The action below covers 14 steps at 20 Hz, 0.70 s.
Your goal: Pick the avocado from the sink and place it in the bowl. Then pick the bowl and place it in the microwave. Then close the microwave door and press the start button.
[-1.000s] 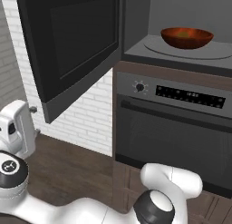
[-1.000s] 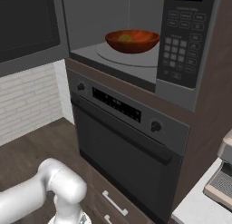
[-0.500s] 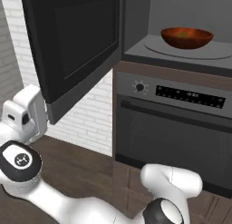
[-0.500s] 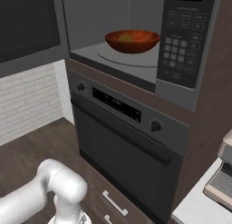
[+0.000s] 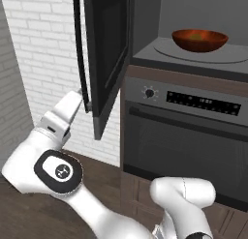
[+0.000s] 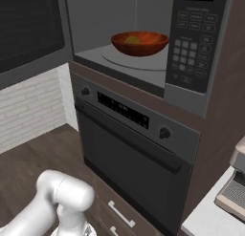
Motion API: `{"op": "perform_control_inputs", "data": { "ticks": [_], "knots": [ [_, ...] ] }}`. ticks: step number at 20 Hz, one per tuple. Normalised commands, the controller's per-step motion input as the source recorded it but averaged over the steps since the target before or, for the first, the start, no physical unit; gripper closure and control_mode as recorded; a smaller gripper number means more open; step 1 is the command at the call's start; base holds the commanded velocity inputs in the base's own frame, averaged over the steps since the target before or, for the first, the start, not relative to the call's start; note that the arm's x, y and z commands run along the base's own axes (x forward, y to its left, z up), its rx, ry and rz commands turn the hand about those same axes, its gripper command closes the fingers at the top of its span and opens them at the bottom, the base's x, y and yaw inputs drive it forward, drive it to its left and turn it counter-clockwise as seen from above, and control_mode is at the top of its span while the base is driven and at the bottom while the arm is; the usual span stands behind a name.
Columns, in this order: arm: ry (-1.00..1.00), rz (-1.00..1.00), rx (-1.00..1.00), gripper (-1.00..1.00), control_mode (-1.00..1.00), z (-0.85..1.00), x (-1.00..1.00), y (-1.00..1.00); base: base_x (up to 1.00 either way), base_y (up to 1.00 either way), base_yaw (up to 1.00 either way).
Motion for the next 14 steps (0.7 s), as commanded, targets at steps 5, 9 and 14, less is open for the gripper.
{"op": "perform_control_inputs", "data": {
  "ticks": [5, 9, 14],
  "knots": [
    [-0.24, 0.04, 0.15, -1.00, -1.00, 0.61, -0.25, -0.90, 0.00, 0.00, 0.00],
    [-0.19, 0.02, 0.16, -1.00, -1.00, 0.59, -0.24, -0.91, 0.00, 0.00, 0.00],
    [-0.15, 0.03, 0.20, -1.00, -1.00, 0.45, -0.12, -0.98, 0.00, 0.00, 0.00]
  ]
}}
